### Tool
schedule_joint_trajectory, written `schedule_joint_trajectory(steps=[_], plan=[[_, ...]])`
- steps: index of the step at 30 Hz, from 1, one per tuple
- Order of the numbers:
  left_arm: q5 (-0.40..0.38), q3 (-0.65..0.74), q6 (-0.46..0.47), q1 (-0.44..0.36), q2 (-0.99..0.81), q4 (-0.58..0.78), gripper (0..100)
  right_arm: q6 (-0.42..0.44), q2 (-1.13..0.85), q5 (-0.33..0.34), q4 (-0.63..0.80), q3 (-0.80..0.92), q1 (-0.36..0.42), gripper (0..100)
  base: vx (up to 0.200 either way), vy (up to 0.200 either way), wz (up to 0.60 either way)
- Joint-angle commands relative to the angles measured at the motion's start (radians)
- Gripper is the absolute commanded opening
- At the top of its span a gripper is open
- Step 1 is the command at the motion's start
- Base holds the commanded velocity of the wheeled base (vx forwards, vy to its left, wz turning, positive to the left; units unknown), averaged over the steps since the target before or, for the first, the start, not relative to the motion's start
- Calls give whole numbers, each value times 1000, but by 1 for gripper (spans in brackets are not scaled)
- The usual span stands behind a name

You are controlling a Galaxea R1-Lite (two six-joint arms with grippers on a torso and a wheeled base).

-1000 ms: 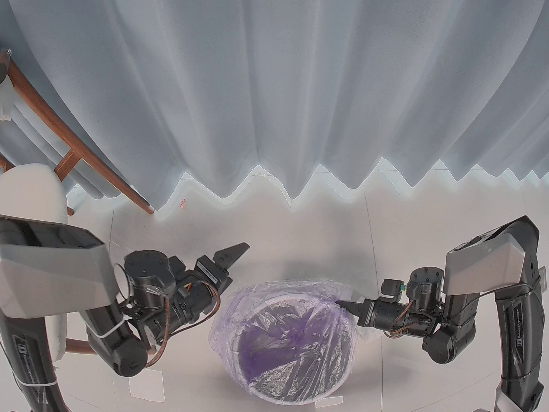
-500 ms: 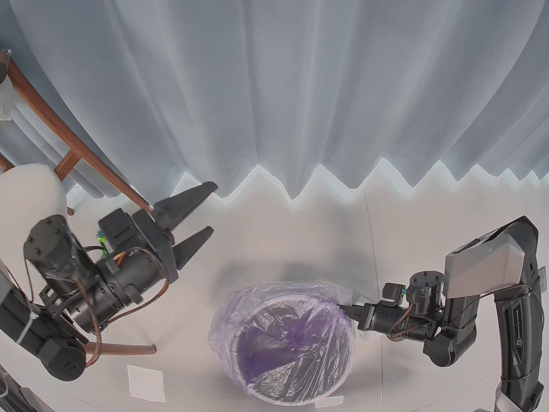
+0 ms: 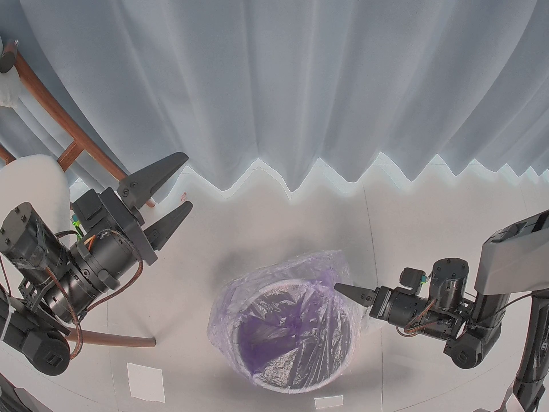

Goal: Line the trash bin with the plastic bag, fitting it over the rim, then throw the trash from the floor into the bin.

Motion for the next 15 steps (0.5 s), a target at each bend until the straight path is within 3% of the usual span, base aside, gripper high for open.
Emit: schedule_joint_trajectory(steps=[1,8,15], plan=[[-3,5,-2,1,38,-1,100,-33,-79,-17,-17,-1,-9,100,-200,0,0],[-11,42,13,-36,121,-1,100,-73,-108,-34,-17,16,-34,100,-200,0,0],[-11,32,18,-22,242,-2,100,-5,-242,-34,-17,17,-66,100,-200,0,0]])
